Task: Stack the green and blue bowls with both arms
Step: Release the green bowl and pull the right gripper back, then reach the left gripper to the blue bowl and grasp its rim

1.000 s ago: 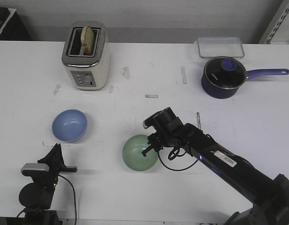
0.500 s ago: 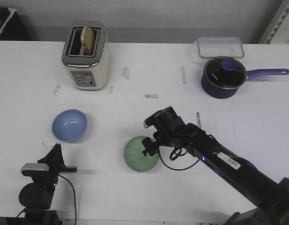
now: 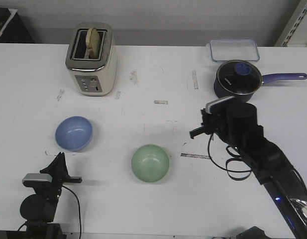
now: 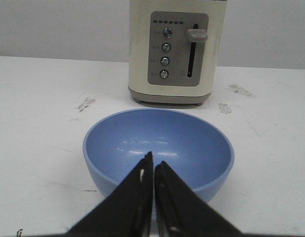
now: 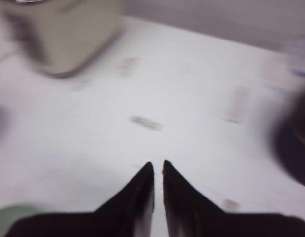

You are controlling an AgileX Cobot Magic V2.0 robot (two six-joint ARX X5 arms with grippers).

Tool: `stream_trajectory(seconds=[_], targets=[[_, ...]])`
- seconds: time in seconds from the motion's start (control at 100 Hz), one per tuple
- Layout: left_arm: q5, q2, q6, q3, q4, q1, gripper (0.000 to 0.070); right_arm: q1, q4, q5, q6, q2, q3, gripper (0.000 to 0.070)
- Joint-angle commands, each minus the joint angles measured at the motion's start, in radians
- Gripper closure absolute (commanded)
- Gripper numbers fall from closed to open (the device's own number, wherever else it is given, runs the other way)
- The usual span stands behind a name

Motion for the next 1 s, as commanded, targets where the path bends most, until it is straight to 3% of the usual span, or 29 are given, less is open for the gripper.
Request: stream_trajectory(seconds=[0.0, 0.29, 0.45, 0.73, 0.99], targets=[[0.001, -0.001, 0.001, -0.021, 0.018, 0.000, 0.0699, -0.035, -0.006, 0.038, -0.019, -0.036, -0.031, 0.0700], [0.000, -0.001, -0.009, -0.021, 0.067, 0.000, 0.0699, -0.226, 0.165, 0.061, -0.045, -0.319, -0.438, 0.0700], [-0.016, -0.001, -0.119, -0.003, 0.115, 0.000, 0.0699, -0.265, 0.276, 0.060, -0.045, -0.463, -0.639, 0.0700], [-0.033, 0.116, -0.146, 0.296, 0.029, 0.001, 0.0694, -0.270, 0.294, 0.061, -0.049, -0.549, -0.711, 0.0700], [-0.033, 0.487, -0.088, 0.780, -0.239, 0.001, 0.0447, -0.270, 0.295, 0.060, -0.050, -0.546, -0.711, 0.0700]])
